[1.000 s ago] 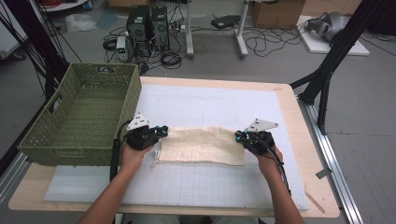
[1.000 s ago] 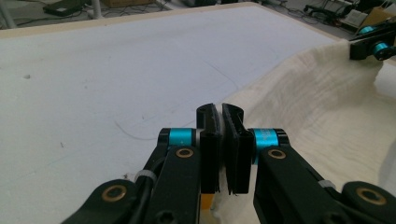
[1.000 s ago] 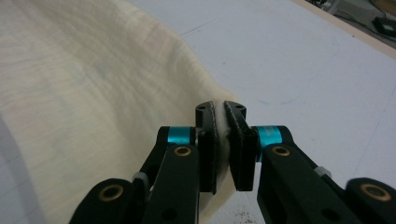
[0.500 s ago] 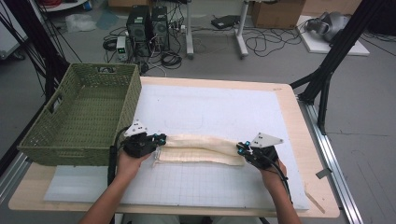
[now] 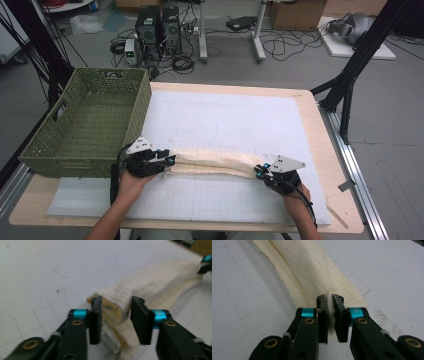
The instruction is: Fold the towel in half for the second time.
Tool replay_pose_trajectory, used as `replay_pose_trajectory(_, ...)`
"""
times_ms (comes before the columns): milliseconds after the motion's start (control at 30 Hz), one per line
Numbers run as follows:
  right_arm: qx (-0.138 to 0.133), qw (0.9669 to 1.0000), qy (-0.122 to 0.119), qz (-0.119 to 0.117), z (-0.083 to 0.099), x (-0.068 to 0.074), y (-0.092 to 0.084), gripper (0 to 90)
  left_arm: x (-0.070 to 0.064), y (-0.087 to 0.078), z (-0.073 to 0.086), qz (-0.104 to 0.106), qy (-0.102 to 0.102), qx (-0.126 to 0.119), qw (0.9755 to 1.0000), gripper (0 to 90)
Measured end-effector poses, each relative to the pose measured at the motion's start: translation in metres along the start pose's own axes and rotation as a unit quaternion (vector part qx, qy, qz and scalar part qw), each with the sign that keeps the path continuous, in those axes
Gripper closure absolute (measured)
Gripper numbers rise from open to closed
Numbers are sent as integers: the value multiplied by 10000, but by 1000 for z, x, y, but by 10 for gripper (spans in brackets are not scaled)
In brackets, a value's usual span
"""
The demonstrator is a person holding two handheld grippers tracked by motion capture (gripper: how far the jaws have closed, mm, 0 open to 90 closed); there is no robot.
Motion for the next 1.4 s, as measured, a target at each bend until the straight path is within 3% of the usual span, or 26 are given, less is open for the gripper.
replay_pose_trajectory(100, 6, 10000, -22, -11, 1, 1, -1, 834, -4, -6, -18, 70, 51, -396, 9992, 451)
replay_pose_trajectory(200, 44, 9999, -91, -24, 1, 3, -2, 835, -7, -3, -32, 86, 158, -447, 9988, 454)
replay_pose_trajectory(267, 64, 9999, -117, -36, 1, 4, -2, 836, -11, 4, -38, 190, 183, -496, 9984, 505)
replay_pose_trajectory(400, 96, 9998, -133, -67, 2, 4, -2, 835, -16, 32, -31, 199, 219, 65, 9995, 547)
replay_pose_trajectory(500, 138, 9998, -156, -60, 3, 4, -2, 831, -17, 48, -18, 140, 179, 602, 9979, 562)
replay_pose_trajectory(567, 130, 9998, -105, -80, 3, 3, -4, 812, -19, 50, -12, 96, 254, 542, 9982, 586)
replay_pose_trajectory(667, -21, 9999, 53, -106, -1, 1, -10, 730, -21, 53, -3, -67, 520, 981, 9938, 600)
replay_pose_trajectory(767, -245, 9989, 382, -144, -8, -4, -18, 600, -21, 52, -1, -96, 567, 911, 9942, 606)
replay_pose_trajectory(867, -628, 9949, 792, -71, -20, -9, -26, 496, -21, 52, 0, -93, 605, 926, 9938, 606)
replay_pose_trajectory(933, -734, 9929, 939, -54, -29, -9, -28, 489, -21, 52, 2, -81, 612, 938, 9937, 606)
replay_pose_trajectory(1067, -601, 9955, 727, 93, -52, 0, -15, 521, -22, 53, 5, -69, 602, 929, 9938, 602)
replay_pose_trajectory(1267, -552, 9960, 651, -268, -79, 25, 19, 614, -23, 54, 6, -42, 651, 927, 9936, 595)
replay_pose_trajectory(1400, -355, 9964, 600, -478, -84, 40, 40, 639, -24, 54, 6, -41, 676, 942, 9933, 592)
Point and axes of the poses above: each handheld gripper's, and its own axes: y roughly forward along the jaws, z roughly out of its underside, x roughly to its left, the point moved 4 cm from there along y, roughly forward along the jaws, and after that the axes turned 8 degrees about x, right-handed, at the moved point
